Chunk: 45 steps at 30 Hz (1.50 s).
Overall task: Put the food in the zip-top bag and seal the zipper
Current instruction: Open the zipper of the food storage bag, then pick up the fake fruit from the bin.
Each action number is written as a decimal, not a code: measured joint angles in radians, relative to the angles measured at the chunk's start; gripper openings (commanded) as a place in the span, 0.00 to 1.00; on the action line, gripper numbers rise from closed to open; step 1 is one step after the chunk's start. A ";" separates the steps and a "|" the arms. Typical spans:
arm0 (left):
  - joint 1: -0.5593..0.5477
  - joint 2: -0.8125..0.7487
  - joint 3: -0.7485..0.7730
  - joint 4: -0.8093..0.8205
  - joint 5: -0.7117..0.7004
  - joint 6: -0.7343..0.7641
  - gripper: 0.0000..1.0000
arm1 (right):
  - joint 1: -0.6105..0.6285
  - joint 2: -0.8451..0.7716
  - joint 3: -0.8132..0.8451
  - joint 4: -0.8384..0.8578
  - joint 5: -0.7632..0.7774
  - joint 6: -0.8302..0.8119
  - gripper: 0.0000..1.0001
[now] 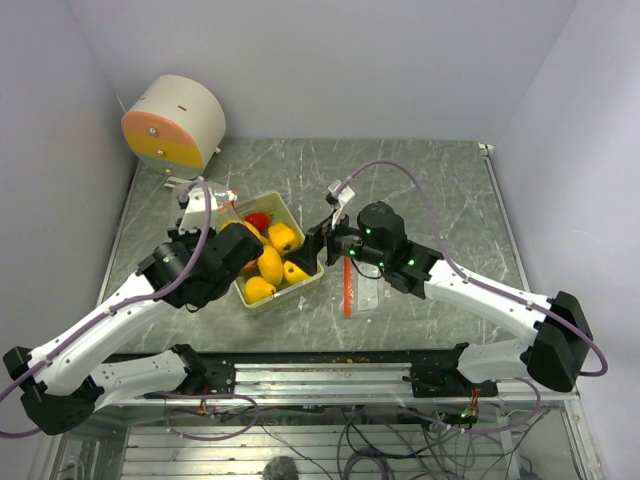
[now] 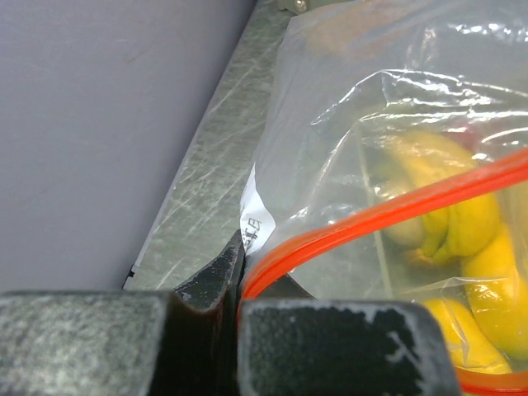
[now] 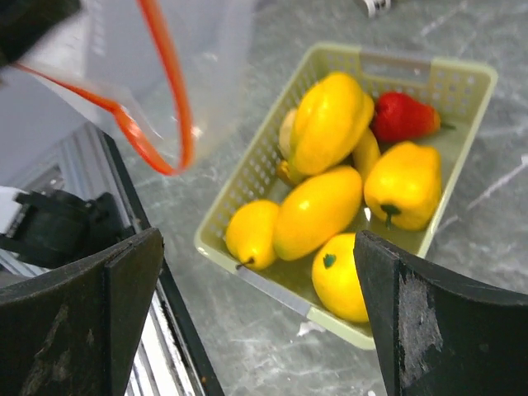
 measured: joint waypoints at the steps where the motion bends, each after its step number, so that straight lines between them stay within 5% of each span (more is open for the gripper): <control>1: 0.000 -0.012 0.000 -0.010 -0.008 -0.007 0.07 | 0.000 0.013 -0.005 -0.011 0.006 -0.001 1.00; 17: 0.000 -0.077 0.012 -0.018 -0.048 -0.019 0.07 | 0.031 0.346 0.116 -0.106 0.042 0.000 0.94; 29: 0.000 -0.094 0.011 -0.004 -0.048 -0.005 0.07 | 0.098 0.430 0.198 -0.214 -0.029 0.045 0.88; 38: 0.000 -0.116 0.009 -0.004 -0.047 -0.005 0.07 | 0.101 0.570 0.280 -0.280 -0.092 0.062 0.76; 42: 0.000 -0.122 0.005 0.007 -0.047 0.002 0.07 | 0.101 0.616 0.316 -0.295 -0.109 0.065 0.61; 45: 0.000 -0.125 0.001 0.015 -0.047 0.009 0.07 | 0.101 0.639 0.344 -0.307 -0.126 0.063 0.29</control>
